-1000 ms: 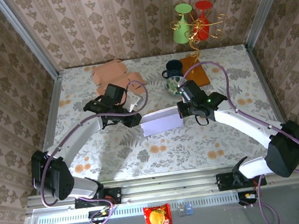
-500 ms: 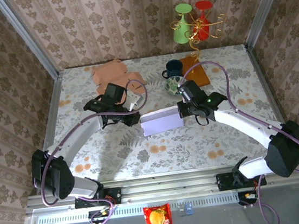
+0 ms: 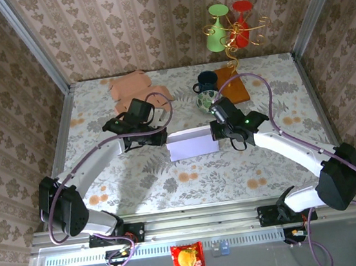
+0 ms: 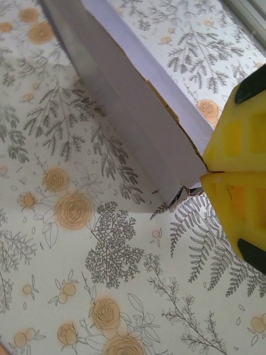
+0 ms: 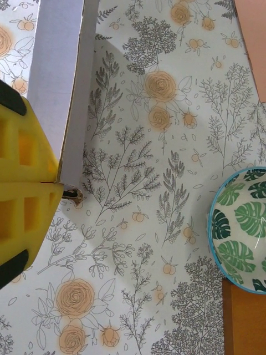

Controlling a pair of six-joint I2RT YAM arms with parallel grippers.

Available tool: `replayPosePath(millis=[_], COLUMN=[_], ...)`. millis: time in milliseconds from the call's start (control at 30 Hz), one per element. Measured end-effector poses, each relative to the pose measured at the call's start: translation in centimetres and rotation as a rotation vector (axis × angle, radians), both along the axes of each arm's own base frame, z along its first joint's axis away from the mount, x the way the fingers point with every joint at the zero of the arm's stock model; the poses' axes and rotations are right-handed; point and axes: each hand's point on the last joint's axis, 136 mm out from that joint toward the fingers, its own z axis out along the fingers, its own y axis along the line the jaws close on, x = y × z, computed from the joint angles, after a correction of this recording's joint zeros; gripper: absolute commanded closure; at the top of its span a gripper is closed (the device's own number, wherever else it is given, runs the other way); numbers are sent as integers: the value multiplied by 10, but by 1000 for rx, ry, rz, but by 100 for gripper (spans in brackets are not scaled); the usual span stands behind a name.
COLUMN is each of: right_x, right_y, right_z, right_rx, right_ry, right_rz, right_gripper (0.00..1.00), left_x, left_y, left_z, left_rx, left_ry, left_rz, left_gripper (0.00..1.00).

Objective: Fold the paper box

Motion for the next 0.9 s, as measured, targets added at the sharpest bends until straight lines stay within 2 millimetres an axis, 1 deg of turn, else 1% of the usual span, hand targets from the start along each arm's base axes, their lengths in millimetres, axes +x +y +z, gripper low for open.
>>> replayPosePath(millis=[167,333,900], right_x=[0,-1,1], right_y=[0,0,-1], right_z=[0,0,-4], right_rx=[6,0,12], right_ry=[-1,2,-46], right_rz=[-14,-18,-32], right_gripper=[100,100,100], left_x=[7,10,7], left_y=[-1,-2,-3], left_z=[-1,-1,0], left_rx=[-29,-58,-93], left_ry=[11,7,66], left_rz=[93,150,202], left_gripper=[100,100,100])
